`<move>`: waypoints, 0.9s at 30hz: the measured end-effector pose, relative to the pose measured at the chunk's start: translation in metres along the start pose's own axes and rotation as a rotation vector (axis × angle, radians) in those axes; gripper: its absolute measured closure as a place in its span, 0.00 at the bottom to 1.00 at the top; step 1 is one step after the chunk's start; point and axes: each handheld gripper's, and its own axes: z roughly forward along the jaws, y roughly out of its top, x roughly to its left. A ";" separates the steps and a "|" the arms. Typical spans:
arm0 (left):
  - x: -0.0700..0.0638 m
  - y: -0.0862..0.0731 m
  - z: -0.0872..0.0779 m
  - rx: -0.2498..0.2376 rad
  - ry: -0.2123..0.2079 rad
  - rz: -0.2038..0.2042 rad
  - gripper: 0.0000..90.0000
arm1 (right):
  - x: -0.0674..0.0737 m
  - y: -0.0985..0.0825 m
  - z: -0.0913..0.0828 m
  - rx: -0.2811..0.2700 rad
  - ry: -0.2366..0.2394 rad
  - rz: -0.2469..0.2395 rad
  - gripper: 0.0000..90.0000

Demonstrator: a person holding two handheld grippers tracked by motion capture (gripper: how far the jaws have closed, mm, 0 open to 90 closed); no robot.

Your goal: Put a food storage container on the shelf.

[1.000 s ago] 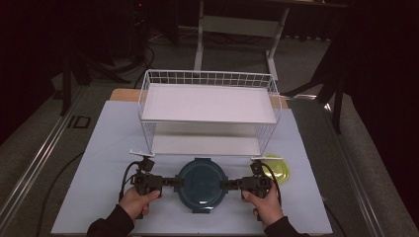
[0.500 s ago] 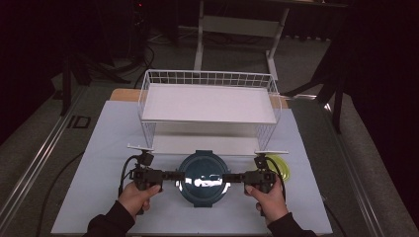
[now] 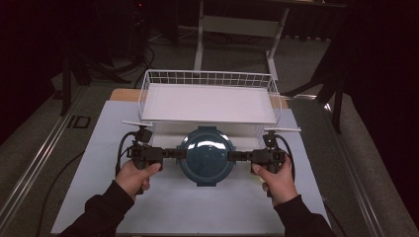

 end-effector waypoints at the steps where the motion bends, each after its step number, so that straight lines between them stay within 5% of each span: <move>1: -0.003 0.004 -0.001 -0.001 0.004 0.006 0.63 | 0.002 0.004 -0.002 -0.006 0.002 -0.002 0.63; 12: -0.026 0.044 -0.012 -0.039 0.012 0.012 0.63 | 0.020 0.045 -0.020 -0.035 0.025 -0.019 0.63; 27: -0.032 0.093 -0.014 -0.066 0.020 0.026 0.63 | 0.032 0.089 -0.028 -0.087 0.005 -0.024 0.63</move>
